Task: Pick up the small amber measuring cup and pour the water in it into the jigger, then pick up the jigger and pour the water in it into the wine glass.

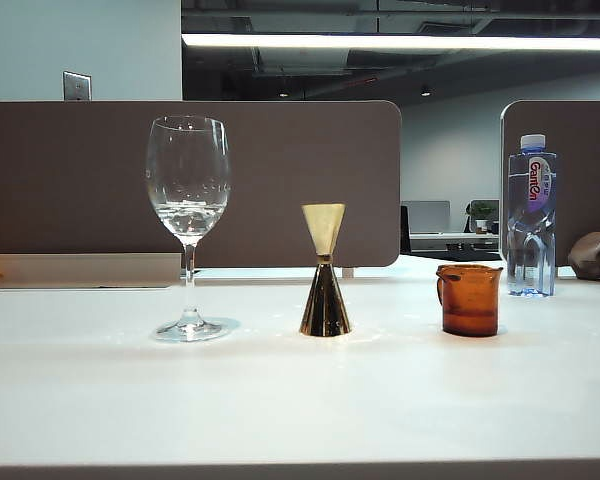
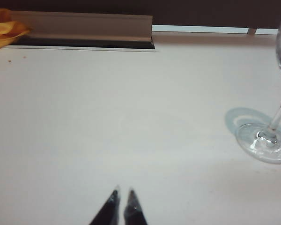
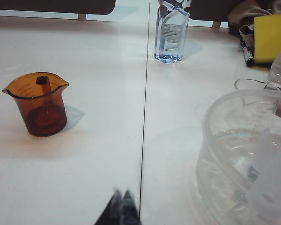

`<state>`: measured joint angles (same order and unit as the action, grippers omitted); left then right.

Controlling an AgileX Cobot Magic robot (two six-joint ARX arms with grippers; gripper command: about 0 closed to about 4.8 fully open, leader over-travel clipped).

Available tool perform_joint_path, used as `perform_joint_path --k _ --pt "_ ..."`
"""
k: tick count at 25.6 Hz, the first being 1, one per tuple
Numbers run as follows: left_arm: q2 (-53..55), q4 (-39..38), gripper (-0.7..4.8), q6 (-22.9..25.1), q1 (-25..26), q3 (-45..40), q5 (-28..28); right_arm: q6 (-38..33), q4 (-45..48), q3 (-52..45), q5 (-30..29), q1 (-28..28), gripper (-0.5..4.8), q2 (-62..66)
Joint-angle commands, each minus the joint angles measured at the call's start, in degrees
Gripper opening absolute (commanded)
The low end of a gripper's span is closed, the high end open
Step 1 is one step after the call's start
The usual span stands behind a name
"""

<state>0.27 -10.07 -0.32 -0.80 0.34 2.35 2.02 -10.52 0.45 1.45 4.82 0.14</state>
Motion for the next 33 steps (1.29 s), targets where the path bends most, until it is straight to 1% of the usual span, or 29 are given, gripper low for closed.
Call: perform_joint_path --k 1,9,13,16,18,22,24,26,27,29,30,32,33 --pt "0.0 -0.3 0.26 -0.2 0.0 0.1 0.0 0.1 0.1 -0.4 -0.1 -0.1 -0.05 0.0" --pt "0.1 -0.3 0.26 -0.2 -0.2 0.1 0.1 0.1 0.1 -0.4 -0.1 -0.1 -0.05 0.0" --pt "1.0 -0.7 0.26 -0.2 -1.2 0.7 0.0 0.1 0.1 -0.4 -0.1 -0.1 -0.05 0.0" --pt "4.3 -2.8 0.26 -0.2 -2.5 3.1 0.0 0.1 0.1 -0.4 -0.1 -0.1 -0.05 0.0" --pt "7.1 -5.6 0.26 -0.2 -3.6 5.9 0.0 0.1 0.1 -0.4 -0.1 -0.1 -0.05 0.0" --pt "13.0 -15.6 0.26 -0.1 -5.9 15.0 0.0 0.1 0.1 -0.4 -0.1 -0.1 -0.05 0.0" --pt "16.3 -18.1 0.26 -0.2 -6.6 20.8 -0.3 0.1 0.1 -0.4 -0.1 -0.1 -0.05 0.0" --pt "18.3 -18.4 0.26 -0.4 -7.0 25.0 0.0 0.1 0.1 -0.4 -0.1 -0.1 -0.05 0.0" --pt "19.4 -18.8 0.26 -1.6 -7.5 27.7 0.7 0.1 0.1 -0.4 -0.1 -0.1 -0.05 0.0" --pt "20.9 -20.1 0.26 -5.7 -9.0 32.2 2.8 0.1 0.1 -0.4 -0.1 -0.1 -0.05 0.0" --pt "22.6 -22.5 0.26 -9.4 -12.1 37.6 5.5 0.1 0.1 -0.4 -0.1 -0.1 -0.05 0.0" --pt "24.1 -25.6 0.26 -9.2 -18.9 43.7 8.5 0.1 0.1 -0.4 -0.1 -0.1 -0.05 0.0" --pt "24.3 -25.8 0.26 -9.1 -21.1 44.7 9.6 0.1 0.1 -0.4 -0.2 -0.1 -0.05 0.0"
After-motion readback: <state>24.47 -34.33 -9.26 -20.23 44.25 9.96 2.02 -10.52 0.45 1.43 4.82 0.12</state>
